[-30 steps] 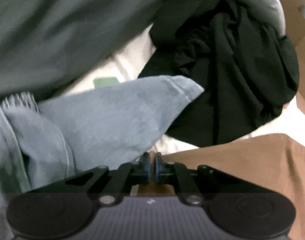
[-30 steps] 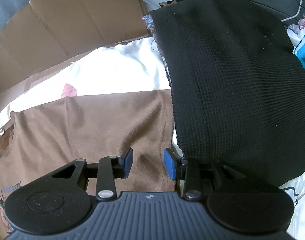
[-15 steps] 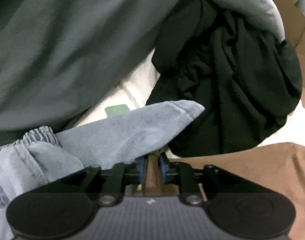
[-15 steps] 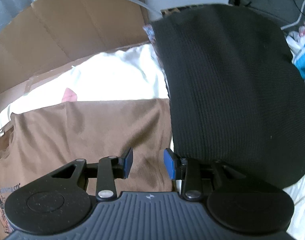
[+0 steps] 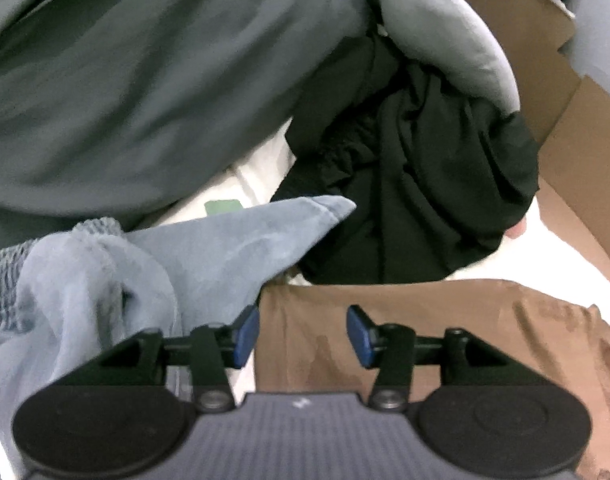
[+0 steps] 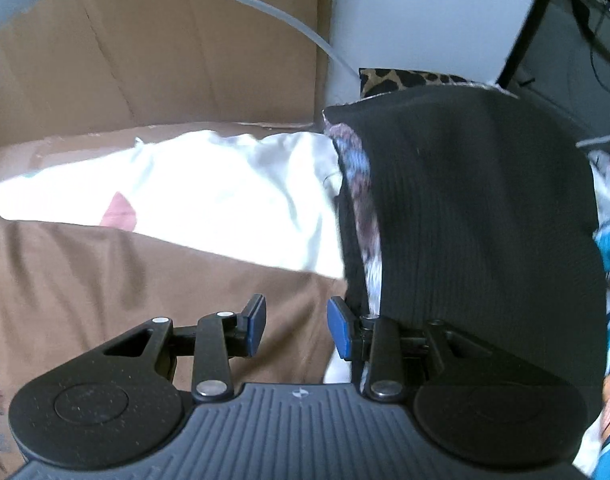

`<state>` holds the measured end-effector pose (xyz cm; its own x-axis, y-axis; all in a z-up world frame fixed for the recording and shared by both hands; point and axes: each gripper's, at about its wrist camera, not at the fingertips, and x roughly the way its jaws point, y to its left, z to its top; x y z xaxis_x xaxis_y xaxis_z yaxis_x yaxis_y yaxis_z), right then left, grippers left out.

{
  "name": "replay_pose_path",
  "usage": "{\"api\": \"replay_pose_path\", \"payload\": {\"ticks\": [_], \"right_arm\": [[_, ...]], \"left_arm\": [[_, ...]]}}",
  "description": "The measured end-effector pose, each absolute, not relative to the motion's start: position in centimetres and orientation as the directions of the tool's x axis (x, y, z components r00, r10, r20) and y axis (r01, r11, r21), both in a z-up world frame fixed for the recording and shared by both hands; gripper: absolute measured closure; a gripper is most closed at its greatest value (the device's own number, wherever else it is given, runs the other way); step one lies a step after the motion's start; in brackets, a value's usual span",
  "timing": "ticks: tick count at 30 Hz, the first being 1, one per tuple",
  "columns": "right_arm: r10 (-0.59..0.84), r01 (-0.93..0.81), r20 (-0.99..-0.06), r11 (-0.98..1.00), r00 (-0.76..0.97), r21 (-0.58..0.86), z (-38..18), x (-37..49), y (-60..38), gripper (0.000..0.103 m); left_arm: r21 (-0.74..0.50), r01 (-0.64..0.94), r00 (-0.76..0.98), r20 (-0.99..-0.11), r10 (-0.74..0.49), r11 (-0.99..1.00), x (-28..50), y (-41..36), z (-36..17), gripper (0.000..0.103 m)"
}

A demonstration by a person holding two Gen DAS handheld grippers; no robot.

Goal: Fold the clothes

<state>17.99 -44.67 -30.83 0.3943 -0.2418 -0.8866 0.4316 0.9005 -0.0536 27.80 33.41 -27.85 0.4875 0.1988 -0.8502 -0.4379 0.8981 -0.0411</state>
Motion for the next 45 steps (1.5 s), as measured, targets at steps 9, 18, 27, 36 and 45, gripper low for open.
{"api": "replay_pose_path", "payload": {"ticks": [9, 18, 27, 36, 45], "right_arm": [[-0.328, 0.278, -0.907, 0.927, 0.265, -0.253, -33.9, 21.4, -43.4, 0.058], [-0.386, 0.118, -0.890, 0.922, 0.241, -0.368, -36.3, 22.2, -41.1, 0.039], [-0.483, 0.085, -0.842, 0.874, 0.241, -0.478, -36.4, 22.6, -42.3, 0.099], [-0.507, 0.068, -0.822, 0.859, 0.259, -0.508, -37.6, 23.2, -42.1, 0.100], [-0.498, 0.160, -0.831, 0.867, 0.250, -0.472, -38.6, 24.3, -43.1, 0.100]], "left_arm": [[-0.077, -0.403, 0.520, -0.840, 0.158, 0.912, 26.1, 32.5, -26.3, 0.049], [-0.088, -0.362, 0.504, -0.856, 0.116, 0.928, 24.9, 30.2, -27.0, 0.049], [-0.085, -0.329, 0.490, -0.867, 0.093, 0.940, 24.6, 28.6, -27.4, 0.049], [-0.079, -0.313, 0.477, -0.875, 0.085, 0.946, 24.5, 27.9, -27.7, 0.046], [-0.065, -0.299, 0.469, -0.879, 0.087, 0.952, 24.4, 28.2, -28.0, 0.045]]}}
